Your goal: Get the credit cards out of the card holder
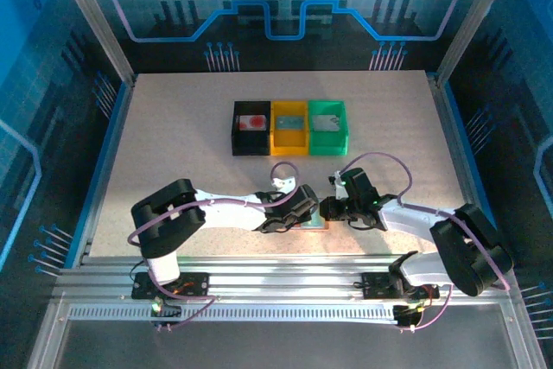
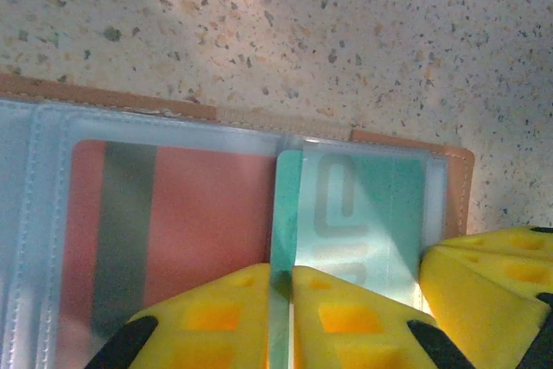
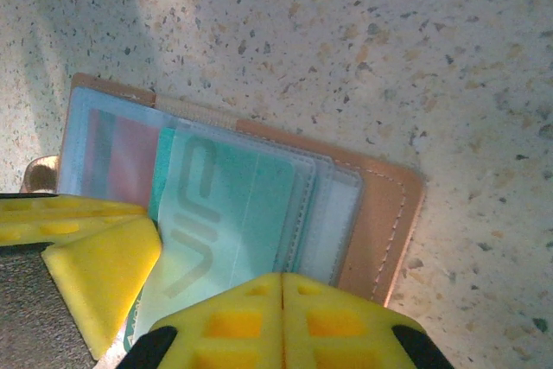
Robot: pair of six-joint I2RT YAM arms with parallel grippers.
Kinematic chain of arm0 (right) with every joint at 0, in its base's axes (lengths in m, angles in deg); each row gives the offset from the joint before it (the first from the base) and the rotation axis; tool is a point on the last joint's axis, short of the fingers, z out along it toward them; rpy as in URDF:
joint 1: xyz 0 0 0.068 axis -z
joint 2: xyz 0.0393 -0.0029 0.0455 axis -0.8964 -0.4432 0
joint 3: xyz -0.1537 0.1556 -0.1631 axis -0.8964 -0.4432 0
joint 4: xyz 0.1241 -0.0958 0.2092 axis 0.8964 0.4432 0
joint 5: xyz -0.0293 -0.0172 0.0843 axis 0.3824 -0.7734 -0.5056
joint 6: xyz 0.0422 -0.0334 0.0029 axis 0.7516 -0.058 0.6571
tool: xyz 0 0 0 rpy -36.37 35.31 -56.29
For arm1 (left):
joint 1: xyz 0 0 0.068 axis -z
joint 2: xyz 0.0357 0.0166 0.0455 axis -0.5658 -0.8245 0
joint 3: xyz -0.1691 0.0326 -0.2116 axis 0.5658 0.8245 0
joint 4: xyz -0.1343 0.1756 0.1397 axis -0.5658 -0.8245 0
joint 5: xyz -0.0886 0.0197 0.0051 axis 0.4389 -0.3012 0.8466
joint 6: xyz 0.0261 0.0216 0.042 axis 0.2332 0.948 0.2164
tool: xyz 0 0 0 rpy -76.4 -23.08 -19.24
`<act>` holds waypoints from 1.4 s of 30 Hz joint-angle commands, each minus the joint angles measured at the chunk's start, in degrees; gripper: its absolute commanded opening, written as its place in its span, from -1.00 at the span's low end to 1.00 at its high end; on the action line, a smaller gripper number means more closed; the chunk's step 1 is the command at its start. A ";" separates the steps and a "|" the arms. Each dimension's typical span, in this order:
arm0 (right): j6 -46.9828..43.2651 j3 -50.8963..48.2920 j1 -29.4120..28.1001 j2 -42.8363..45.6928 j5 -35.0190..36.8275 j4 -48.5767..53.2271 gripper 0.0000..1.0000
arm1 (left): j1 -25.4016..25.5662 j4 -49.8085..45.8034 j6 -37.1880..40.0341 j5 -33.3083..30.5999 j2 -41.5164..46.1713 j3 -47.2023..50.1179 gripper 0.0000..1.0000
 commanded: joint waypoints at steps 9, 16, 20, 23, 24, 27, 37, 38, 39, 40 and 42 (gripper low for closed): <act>-0.84 0.16 -2.03 -1.32 -1.01 1.68 -0.87 | 0.20 6.66 -2.32 1.21 1.07 2.82 -1.00; -0.93 0.14 -2.01 -1.14 -0.85 1.77 -0.88 | 0.20 7.10 -2.36 0.58 2.44 4.03 -1.00; -0.94 0.18 -2.01 -1.11 -0.68 1.89 -0.87 | 0.20 7.48 -2.41 0.13 3.55 5.05 -1.00; -0.93 0.18 -2.01 -1.11 -0.37 2.02 -0.87 | 0.20 7.49 -2.44 -0.26 4.25 5.67 -1.00; -0.99 0.20 -2.01 -1.06 -0.37 2.11 -0.87 | 0.20 7.50 -2.46 -0.30 4.54 5.79 -1.00; -1.02 0.28 -1.96 -1.09 -0.26 2.26 -0.88 | 0.20 7.84 -2.60 -0.55 5.16 6.48 -1.00; -1.02 0.24 -1.96 -1.14 -0.15 2.34 -0.88 | 0.11 8.19 -2.50 -1.59 7.04 8.07 -1.00; -1.02 0.26 -1.98 -1.19 -0.14 2.30 -0.88 | 0.03 8.08 -2.42 -1.65 7.15 8.15 -1.00; -1.02 0.26 -2.00 -1.17 -0.15 2.33 -0.88 | 0.03 8.03 -2.36 -1.74 7.33 8.23 -1.00; -1.02 0.20 -2.01 -1.14 -0.15 2.32 -0.88 | -0.06 8.16 -2.43 -1.76 7.50 8.42 -1.00; -1.07 0.27 -1.96 -1.14 -0.15 2.34 -0.88 | -0.15 8.11 -2.37 -1.71 7.64 8.46 -1.00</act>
